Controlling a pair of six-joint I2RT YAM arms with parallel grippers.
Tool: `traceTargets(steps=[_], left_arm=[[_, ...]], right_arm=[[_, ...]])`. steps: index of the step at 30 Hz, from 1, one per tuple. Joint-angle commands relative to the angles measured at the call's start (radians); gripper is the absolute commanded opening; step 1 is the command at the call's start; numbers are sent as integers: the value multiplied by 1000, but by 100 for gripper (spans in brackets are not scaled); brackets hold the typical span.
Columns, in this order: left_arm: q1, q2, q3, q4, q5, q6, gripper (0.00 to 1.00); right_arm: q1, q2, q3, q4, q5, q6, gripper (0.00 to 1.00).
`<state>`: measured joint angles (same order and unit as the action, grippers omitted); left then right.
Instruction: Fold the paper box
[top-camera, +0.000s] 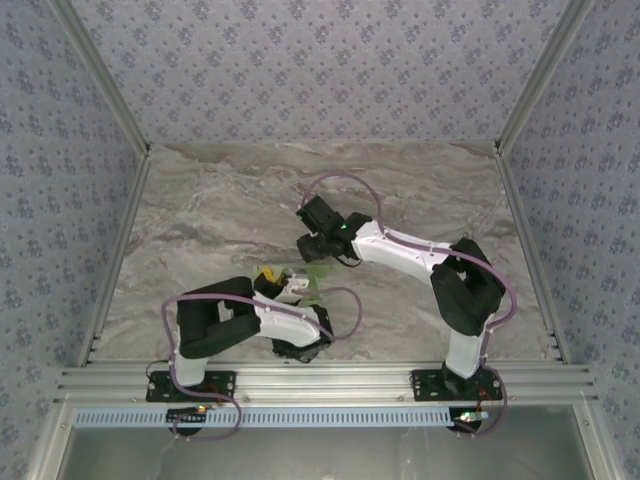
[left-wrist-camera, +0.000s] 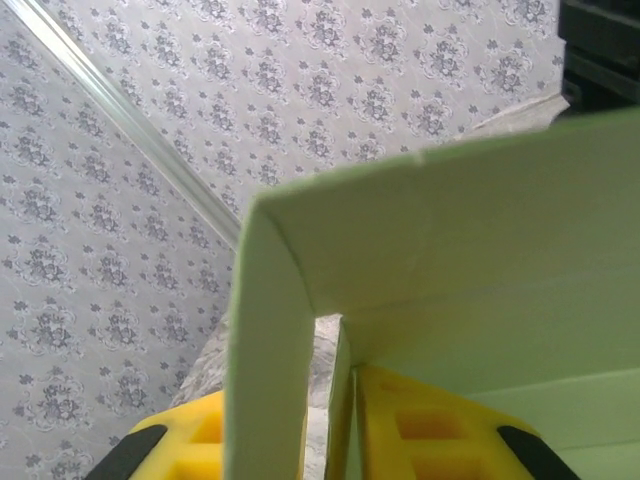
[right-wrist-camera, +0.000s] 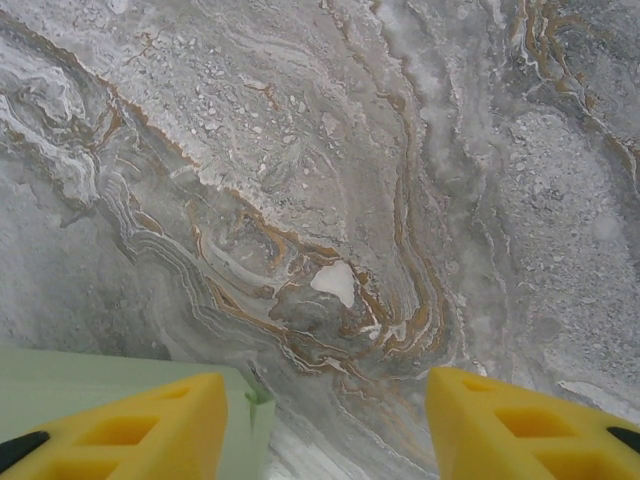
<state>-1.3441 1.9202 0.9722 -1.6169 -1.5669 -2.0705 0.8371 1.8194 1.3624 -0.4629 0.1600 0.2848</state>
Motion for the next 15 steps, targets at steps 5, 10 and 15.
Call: traceTargets(steps=[5,10,15], left_arm=[[11,-100,-16,-172,-113,-331,25],[14,-130,-21,-171,-101,-309,30],[28,-130,-17,-172,-113,-257,39]], right_arm=[[-19,-51,44,-77,4,-65,59],[-21,-52,67,-101,0,-85,59],[-19,-69,90,-129,-11,-122,60]])
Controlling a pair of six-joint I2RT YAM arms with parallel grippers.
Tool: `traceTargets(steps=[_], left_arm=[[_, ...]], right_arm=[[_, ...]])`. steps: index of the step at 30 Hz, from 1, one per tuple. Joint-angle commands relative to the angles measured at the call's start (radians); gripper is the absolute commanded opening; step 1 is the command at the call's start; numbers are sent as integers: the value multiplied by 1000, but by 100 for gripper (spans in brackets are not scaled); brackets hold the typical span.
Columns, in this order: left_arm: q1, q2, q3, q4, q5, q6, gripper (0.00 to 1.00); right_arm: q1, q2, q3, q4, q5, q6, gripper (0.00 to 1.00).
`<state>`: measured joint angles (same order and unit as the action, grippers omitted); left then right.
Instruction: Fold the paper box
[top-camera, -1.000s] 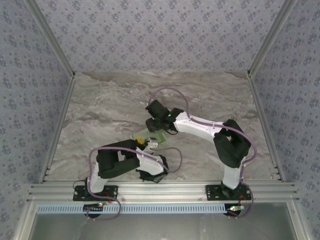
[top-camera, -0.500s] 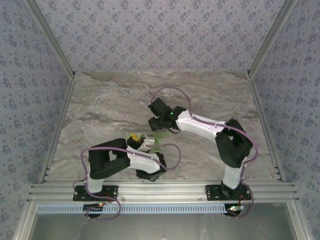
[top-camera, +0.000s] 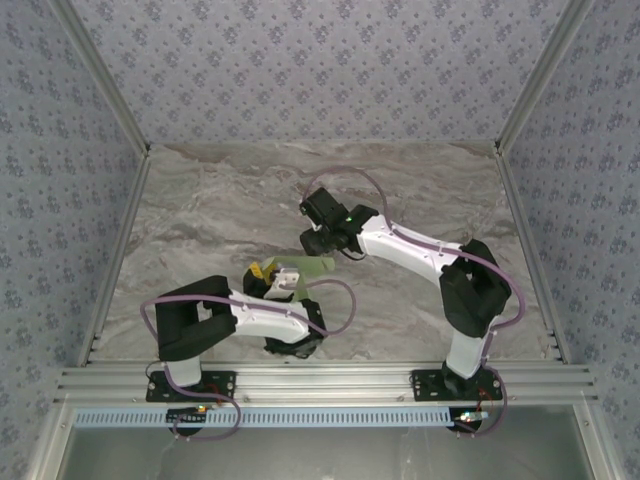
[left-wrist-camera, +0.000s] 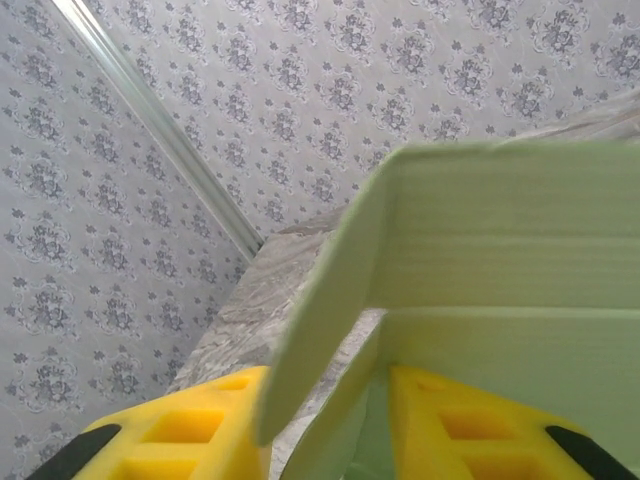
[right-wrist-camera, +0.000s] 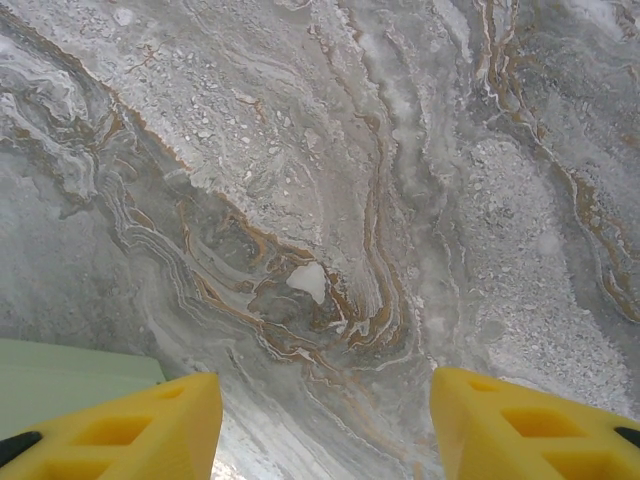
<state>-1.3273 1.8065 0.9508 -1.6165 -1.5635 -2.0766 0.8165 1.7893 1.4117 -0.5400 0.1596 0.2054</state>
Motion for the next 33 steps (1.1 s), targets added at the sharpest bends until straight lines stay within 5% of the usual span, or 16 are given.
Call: traceTargets(steps=[1,6,11,17,27,29,30,31,32,33], left_arm=[[10,-31,-4,-172,-121,-252,44],[15,-139,-56,-173,-121,-186,64],[25,-219,-22,-171,-95,-19,72],[38,-366,3,-170,-55,193,81],[74,-394,140,-162,11,598,87],[84,-410,163,-55,44,778,89],[107,-429,154,156,107,1072,89],[167,-494,73,591,279,1572,89],[243,-594,-37,903,536,1804,99],[291,-675,-100,1034,613,1819,99]], right_arm=[[2,-43,44,-57,-10,-54,60],[0,-59,64,-93,-18,-86,61],[7,-47,88,-104,-35,-102,61],[18,-38,116,-120,-39,-126,61],[27,-32,141,-129,-46,-150,62],[27,-31,144,-129,-47,-156,62],[27,-31,147,-130,-49,-157,62],[27,-31,150,-132,-53,-160,62],[27,-34,151,-135,-54,-162,62],[27,-39,150,-136,-50,-165,62]])
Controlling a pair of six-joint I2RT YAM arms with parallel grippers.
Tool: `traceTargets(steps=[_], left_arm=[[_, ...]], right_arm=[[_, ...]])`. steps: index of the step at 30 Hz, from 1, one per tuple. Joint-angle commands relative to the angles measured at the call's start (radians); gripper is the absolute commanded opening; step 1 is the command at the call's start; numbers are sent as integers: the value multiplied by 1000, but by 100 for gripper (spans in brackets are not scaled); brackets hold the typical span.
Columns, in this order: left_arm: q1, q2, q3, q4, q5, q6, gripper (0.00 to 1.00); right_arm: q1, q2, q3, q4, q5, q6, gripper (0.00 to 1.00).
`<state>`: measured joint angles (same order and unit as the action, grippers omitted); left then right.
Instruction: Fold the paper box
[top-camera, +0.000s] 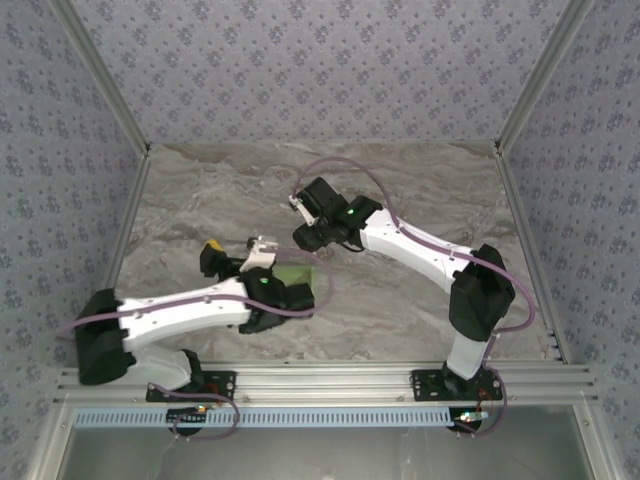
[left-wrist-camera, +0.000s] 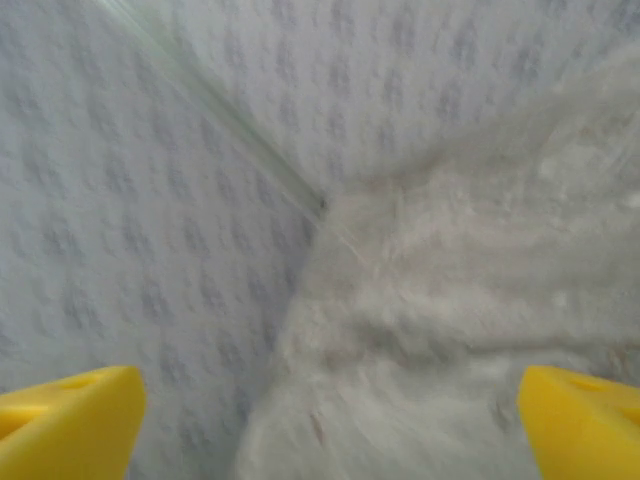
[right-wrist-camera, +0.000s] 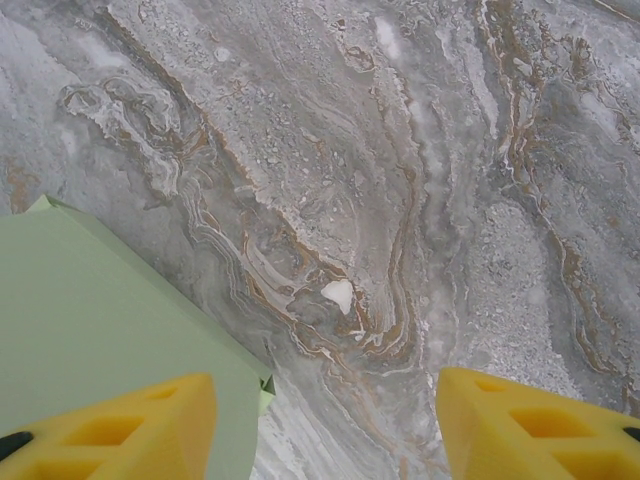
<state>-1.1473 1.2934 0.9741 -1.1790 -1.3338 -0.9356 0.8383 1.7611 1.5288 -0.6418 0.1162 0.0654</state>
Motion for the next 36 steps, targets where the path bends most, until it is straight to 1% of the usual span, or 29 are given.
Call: traceTargets(steps=[1,2,3,4,5,7,8,10,13,14,15,20,23,26,28,30,31,33,36], left_arm=[[127,-249,-166,649,384,697,99],[147,-305,-173,657,372,717,99],[154,-323,-167,664,367,726,99],[163,-313,-148,678,405,738,100],[166,-275,-121,664,417,730,99],[171,-198,-83,644,386,735,99],[183,-176,-74,648,397,740,99],[221,-187,-69,670,476,724,99],[307,-281,-85,685,655,669,99],[341,-318,-92,681,716,649,99],[374,-344,-97,669,755,625,99],[563,-461,-146,627,1073,487,98],[667,-511,-182,612,1215,423,96],[761,-561,-197,588,1355,382,95],[791,-592,-208,568,1405,369,95],[796,-617,-237,562,1421,369,95],[796,-624,-257,566,1437,368,95],[796,-619,-287,574,1460,362,95],[796,-617,-306,583,1477,353,95]], right_arm=[[5,-23,28,-37,-1,-26,62],[4,-35,19,-39,4,-25,62],[4,-47,7,-34,6,-25,62],[-1,-58,-5,-26,3,-25,63],[-5,-64,-8,-27,-6,-26,63],[-6,-67,-7,-30,-12,-34,63],[-6,-70,-11,-33,-16,-36,63],[-8,-79,-28,-25,-28,-36,63],[-16,-102,-65,-16,-82,-18,63],[-14,-109,-77,-10,-105,-16,63],[-15,-119,-87,-6,-126,-13,63],[-13,-148,-134,12,-213,58,63],[-15,-171,-162,4,-222,109,63],[-35,-216,-187,-33,-207,119,63],[-70,-261,-229,-42,-207,134,63],[-98,-295,-281,-30,-273,135,63],[-95,-304,-307,-15,-314,109,63],[-43,-315,-354,14,-322,53,62],[38,-313,-408,103,-256,-7,63]])
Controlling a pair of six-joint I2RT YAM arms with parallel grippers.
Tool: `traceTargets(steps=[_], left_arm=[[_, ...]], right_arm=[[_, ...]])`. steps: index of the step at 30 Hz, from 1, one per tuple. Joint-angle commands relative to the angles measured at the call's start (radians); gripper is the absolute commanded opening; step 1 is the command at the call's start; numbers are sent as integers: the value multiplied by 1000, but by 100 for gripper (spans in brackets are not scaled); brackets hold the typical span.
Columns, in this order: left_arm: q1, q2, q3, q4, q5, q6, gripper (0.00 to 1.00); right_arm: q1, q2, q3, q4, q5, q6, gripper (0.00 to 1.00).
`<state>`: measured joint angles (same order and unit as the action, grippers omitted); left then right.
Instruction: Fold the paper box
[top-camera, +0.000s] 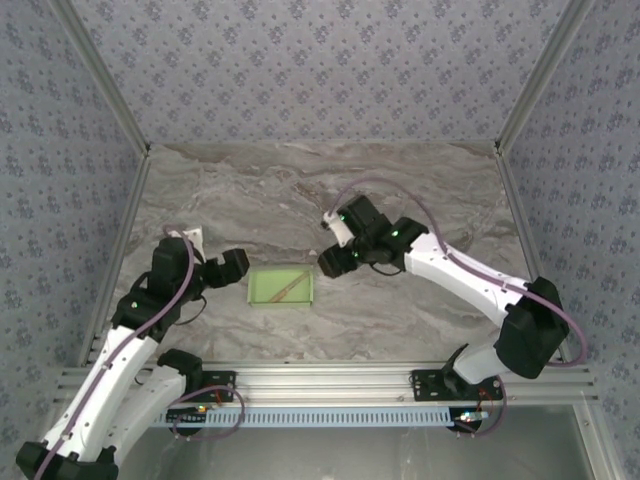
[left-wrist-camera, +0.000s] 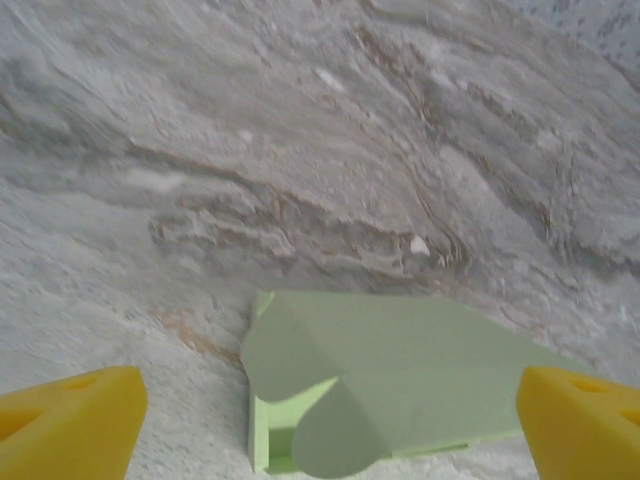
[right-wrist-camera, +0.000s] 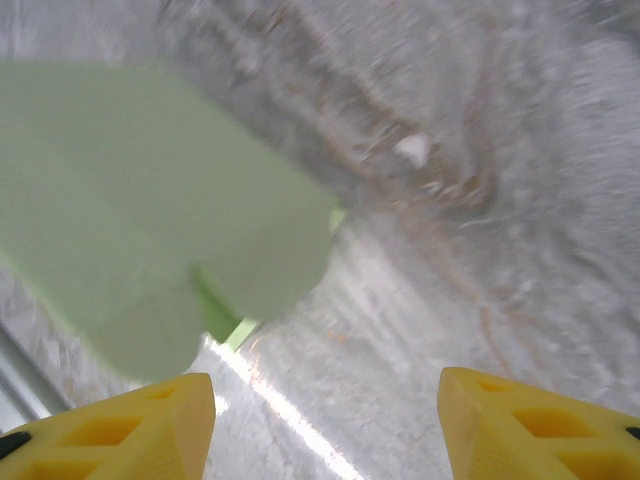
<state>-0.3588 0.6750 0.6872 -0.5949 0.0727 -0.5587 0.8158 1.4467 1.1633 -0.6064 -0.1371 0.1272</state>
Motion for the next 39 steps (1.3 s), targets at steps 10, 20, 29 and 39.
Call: traceTargets(steps=[10,20,29,39], left_arm=[[8,7,33,-41,-15,34,97],[8,29,54,-25,-40,43,97],[7,73,60,26,-38,38,97],[-23,72,38,116,-8,81,98]], right_arm=[[136,112,-78,286,150,-185,63],[164,212,-45,341,340,-227,39],[150,195,-59,355,383,-243,15],[50,100,-90,286,356,-289,3]])
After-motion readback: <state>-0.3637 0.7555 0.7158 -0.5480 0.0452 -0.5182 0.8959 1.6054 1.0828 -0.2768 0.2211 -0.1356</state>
